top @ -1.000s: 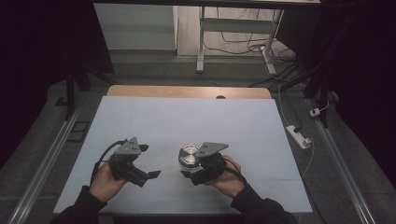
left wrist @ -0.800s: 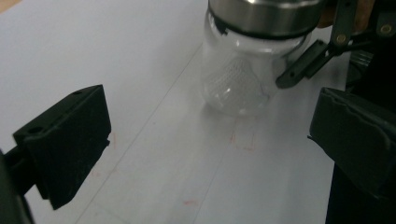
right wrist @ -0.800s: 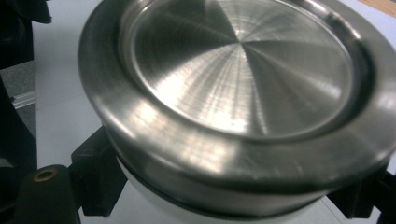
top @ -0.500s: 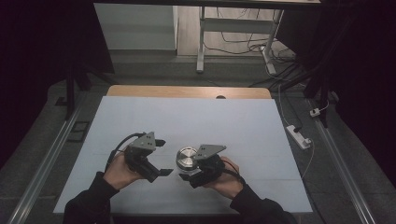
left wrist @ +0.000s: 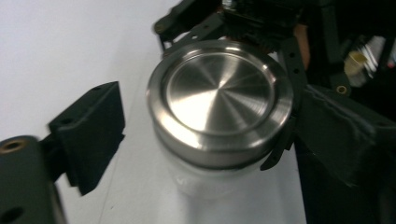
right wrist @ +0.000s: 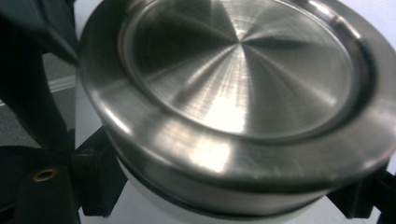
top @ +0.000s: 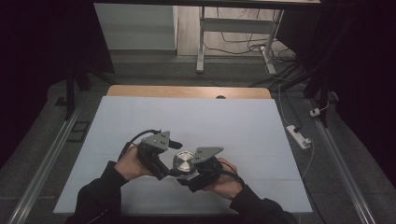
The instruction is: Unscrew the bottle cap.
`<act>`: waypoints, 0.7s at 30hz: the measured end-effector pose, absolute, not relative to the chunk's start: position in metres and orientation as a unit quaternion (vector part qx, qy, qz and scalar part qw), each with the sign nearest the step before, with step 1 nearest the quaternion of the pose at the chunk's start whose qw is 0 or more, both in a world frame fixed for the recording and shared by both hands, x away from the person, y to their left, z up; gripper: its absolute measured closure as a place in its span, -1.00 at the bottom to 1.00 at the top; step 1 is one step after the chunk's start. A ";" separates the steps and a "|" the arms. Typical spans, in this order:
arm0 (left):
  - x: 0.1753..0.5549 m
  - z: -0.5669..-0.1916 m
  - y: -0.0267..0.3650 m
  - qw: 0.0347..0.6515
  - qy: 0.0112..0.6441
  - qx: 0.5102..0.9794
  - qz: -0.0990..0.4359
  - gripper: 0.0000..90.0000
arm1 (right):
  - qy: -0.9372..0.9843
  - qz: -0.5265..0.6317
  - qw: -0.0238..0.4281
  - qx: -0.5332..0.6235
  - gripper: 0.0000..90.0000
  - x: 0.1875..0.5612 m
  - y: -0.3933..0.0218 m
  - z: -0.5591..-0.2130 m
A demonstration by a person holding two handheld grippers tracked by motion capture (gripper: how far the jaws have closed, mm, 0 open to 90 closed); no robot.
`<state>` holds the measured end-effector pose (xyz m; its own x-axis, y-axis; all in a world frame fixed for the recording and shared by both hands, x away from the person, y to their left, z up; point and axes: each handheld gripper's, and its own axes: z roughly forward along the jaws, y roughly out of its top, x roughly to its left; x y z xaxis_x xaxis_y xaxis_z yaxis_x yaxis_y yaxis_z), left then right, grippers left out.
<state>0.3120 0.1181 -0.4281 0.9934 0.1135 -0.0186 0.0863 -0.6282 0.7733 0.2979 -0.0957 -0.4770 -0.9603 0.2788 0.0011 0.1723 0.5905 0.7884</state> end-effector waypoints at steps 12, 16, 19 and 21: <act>0.303 -0.428 0.107 0.423 0.069 0.903 0.036 -0.57 | 0.892 0.428 0.079 0.119 -0.67 0.295 -0.093 -0.475; 0.297 -0.426 0.099 0.420 0.110 0.899 0.064 -0.57 | 0.888 0.430 0.095 0.136 -0.67 0.294 -0.093 -0.473; 0.291 -0.425 0.090 0.412 0.148 0.894 0.099 -0.57 | 0.885 0.426 0.115 0.149 -0.67 0.295 -0.094 -0.473; 0.288 -0.425 0.085 0.409 0.162 0.891 0.115 -0.57 | 0.881 0.427 0.122 0.166 -0.67 0.295 -0.094 -0.473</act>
